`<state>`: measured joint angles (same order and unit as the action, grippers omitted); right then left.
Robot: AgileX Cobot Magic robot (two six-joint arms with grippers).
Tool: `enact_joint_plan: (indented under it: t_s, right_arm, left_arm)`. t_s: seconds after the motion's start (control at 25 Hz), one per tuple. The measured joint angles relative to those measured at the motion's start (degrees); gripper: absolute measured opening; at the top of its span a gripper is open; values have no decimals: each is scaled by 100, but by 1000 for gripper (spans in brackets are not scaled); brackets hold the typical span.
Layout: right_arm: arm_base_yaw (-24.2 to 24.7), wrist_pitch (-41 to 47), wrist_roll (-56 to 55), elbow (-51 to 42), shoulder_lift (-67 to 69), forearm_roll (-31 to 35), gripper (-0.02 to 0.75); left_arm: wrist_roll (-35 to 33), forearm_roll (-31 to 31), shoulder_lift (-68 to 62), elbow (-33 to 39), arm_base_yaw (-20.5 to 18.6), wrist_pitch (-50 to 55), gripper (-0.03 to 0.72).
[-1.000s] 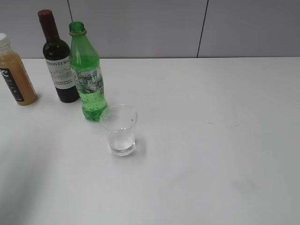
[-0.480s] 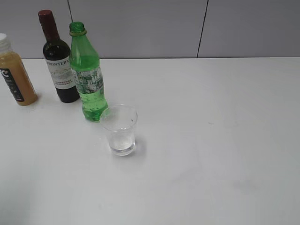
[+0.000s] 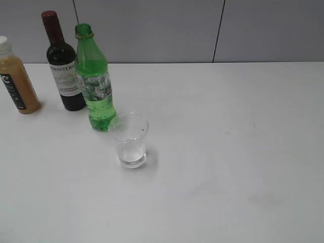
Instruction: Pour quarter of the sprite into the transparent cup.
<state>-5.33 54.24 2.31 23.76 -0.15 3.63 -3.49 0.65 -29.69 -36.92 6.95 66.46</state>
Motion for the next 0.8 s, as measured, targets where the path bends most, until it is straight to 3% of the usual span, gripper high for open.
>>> enact_joint_plan:
  t_s: [0.28,0.8]
  right_arm:
    - [0,0,-5,0,0,0,585]
    - [0,0,-5,0,0,0,586]
  left_arm:
    - [5,5,1116,713,0,-524,590]
    - [22,-2,2881,810,0,-684,590]
